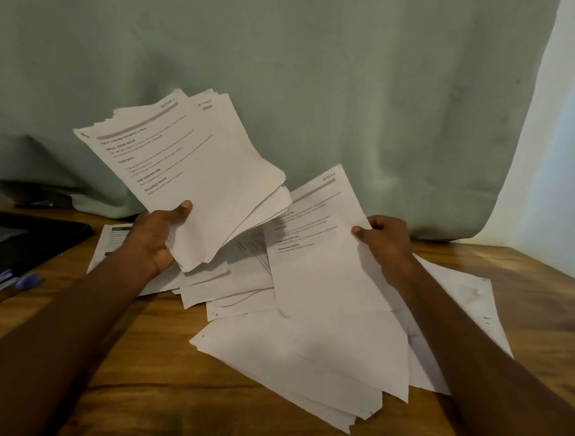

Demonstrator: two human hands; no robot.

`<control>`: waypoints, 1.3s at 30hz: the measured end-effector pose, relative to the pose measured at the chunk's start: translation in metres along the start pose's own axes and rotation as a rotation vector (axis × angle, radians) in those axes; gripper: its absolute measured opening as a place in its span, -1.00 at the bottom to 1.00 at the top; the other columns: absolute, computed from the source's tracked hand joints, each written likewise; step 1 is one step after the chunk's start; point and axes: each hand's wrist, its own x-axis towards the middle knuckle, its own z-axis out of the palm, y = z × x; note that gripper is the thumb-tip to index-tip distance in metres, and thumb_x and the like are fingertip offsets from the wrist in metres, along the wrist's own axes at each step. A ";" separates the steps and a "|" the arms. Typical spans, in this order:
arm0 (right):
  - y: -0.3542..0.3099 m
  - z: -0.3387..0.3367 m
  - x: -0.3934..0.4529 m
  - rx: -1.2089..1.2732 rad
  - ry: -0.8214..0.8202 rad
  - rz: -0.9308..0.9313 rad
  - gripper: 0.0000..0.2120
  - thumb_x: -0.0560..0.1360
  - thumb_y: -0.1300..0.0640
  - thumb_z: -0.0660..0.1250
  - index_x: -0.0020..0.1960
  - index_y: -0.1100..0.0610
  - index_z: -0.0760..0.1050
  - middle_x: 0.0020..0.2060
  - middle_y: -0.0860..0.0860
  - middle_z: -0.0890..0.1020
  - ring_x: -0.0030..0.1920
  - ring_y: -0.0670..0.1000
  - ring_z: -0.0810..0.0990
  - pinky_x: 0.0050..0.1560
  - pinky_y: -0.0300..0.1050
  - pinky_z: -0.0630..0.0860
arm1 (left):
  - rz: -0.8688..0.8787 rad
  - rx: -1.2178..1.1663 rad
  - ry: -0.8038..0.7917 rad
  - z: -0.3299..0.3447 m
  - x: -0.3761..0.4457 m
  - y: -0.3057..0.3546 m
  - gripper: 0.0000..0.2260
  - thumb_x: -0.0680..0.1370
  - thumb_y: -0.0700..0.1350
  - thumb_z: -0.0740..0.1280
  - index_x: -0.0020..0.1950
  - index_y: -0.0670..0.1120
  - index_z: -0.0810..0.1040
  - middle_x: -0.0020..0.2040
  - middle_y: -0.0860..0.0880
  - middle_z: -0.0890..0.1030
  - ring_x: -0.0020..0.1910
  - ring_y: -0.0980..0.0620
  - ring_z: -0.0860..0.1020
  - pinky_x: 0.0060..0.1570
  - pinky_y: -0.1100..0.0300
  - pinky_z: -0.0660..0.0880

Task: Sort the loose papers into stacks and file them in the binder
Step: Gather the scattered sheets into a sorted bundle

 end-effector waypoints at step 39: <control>0.001 -0.035 -0.002 -0.945 -0.425 0.173 -0.11 0.35 -0.18 0.61 0.52 0.13 0.32 0.47 0.09 0.43 0.42 0.16 0.44 0.35 0.04 0.40 | -0.181 0.031 -0.028 0.043 -0.021 -0.005 -0.96 0.63 -0.15 0.36 0.07 -0.08 0.57 0.11 -0.06 0.64 0.03 -0.03 0.59 0.37 -0.10 0.43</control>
